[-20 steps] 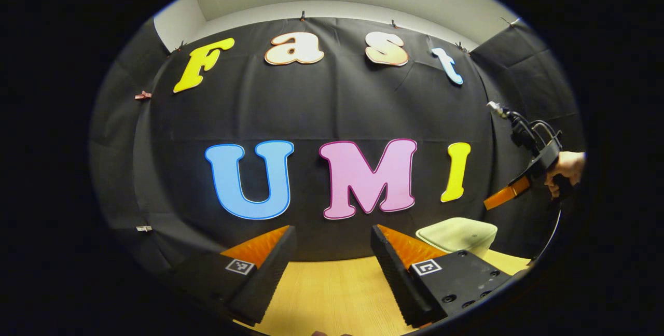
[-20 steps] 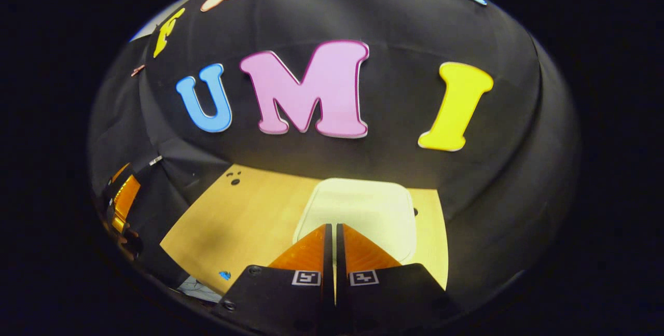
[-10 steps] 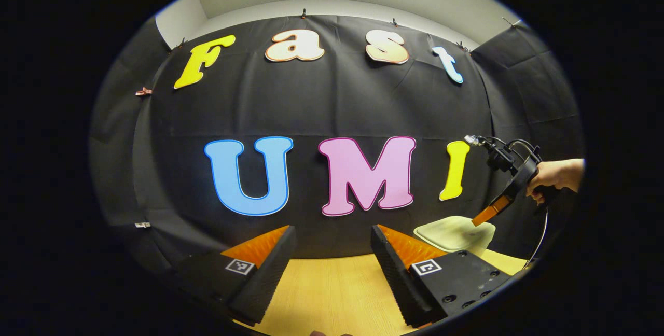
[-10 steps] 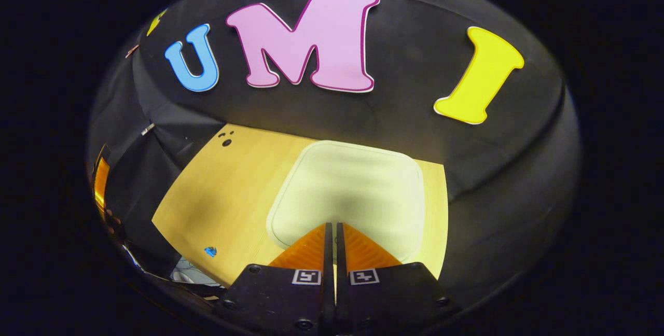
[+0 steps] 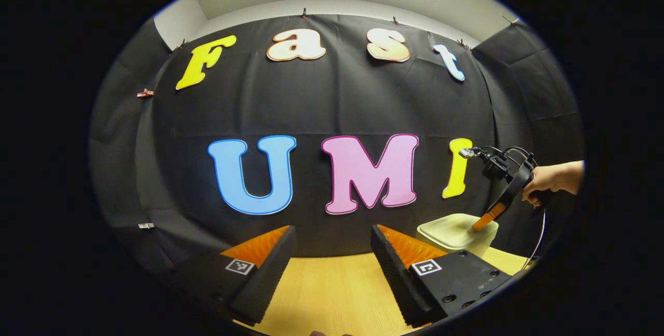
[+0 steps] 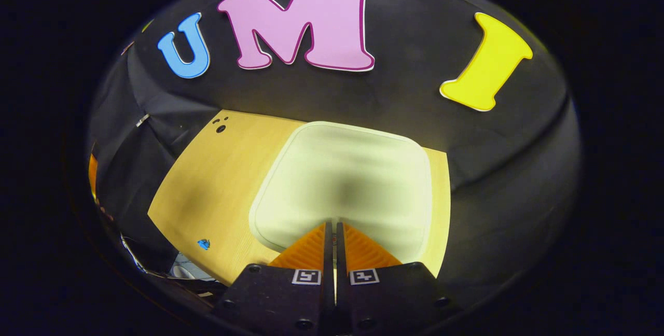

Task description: Press the lid of the desktop garbage bin to open it, pick up the crumpled paper on the desktop and throw it into the bin, then pick up the pop can on the desktop and drop it into the bin, and finally close the garbage bin lid.

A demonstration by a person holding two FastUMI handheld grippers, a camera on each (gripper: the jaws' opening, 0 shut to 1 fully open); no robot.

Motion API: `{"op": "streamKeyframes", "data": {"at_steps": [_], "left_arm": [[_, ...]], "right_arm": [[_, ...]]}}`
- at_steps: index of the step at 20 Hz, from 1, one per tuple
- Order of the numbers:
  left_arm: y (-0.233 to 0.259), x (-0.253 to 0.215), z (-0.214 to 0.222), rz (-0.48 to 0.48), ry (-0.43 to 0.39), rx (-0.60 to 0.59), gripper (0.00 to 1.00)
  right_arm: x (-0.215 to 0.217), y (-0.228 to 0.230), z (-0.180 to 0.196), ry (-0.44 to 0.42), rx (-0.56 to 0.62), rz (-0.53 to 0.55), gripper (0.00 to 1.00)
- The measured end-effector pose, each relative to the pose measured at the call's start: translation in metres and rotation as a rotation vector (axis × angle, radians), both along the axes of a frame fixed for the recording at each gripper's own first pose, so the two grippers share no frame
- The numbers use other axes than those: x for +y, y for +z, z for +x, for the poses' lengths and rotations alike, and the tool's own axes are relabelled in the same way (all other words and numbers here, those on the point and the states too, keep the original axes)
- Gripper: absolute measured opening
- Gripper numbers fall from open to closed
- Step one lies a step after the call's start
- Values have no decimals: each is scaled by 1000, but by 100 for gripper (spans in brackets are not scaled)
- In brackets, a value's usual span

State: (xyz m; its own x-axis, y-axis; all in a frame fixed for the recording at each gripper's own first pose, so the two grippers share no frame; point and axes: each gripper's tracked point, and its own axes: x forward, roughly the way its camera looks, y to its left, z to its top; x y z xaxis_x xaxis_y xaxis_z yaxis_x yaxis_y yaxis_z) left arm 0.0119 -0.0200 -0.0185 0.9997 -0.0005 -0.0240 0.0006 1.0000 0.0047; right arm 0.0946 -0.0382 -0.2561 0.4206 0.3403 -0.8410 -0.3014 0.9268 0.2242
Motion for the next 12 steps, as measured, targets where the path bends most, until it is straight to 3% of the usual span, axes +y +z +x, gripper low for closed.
{"op": "streamKeyframes", "data": {"at_steps": [12], "left_arm": [[-2,-3,-2,7,-6,4,94]], "right_arm": [[1,5,4,-21,-58,20,6]]}}
